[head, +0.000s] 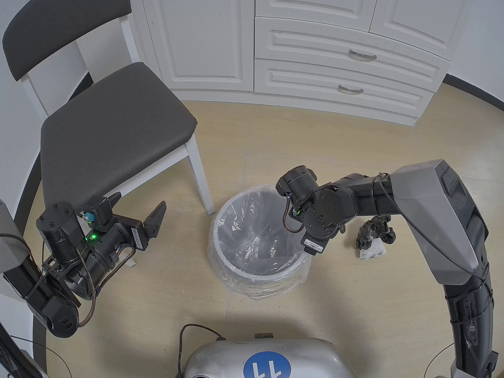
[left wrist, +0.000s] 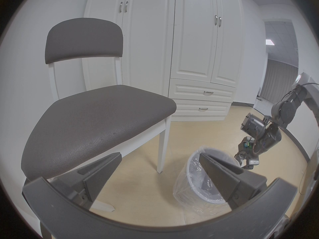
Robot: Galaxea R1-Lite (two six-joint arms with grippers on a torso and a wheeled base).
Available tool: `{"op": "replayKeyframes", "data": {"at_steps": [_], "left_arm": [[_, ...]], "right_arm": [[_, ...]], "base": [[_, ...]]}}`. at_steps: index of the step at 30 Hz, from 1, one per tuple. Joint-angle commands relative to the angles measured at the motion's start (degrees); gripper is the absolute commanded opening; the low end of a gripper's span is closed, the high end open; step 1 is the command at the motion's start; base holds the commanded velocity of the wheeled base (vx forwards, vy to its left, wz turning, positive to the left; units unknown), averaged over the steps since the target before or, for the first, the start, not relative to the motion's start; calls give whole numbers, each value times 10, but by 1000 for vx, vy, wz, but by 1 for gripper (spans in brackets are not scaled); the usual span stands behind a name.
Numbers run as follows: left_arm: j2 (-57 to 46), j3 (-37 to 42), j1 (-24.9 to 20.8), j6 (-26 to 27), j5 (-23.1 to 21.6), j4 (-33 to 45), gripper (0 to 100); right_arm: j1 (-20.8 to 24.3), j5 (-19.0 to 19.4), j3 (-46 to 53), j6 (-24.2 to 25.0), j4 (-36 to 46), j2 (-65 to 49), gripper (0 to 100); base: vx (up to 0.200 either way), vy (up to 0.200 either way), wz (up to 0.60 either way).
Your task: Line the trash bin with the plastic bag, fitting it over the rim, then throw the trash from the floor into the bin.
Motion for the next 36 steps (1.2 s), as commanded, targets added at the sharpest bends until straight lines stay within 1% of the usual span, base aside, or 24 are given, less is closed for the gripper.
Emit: {"op": "replayKeyframes", "data": {"at_steps": [1,5,14,25,29,36], "left_arm": [[1,0,1,-1,0,0,100],[5,0,1,-1,0,-1,100],[5,-1,2,-1,0,-1,100],[6,-1,2,-1,0,-1,100],[6,-1,3,-1,0,-1,100],[5,0,3,-1,0,-1,100]], "right_arm": [[-8,3,-8,3,-3,33,100],[-14,4,-36,23,-3,62,100],[-25,6,-71,43,-3,105,100],[-31,6,-79,47,-3,116,100],[-32,6,-76,48,-2,106,100],[-24,6,-51,41,5,20,100]], "base": [[0,0,0],[0,0,0],[0,0,0],[0,0,0],[0,0,0],[0,0,0]]}}
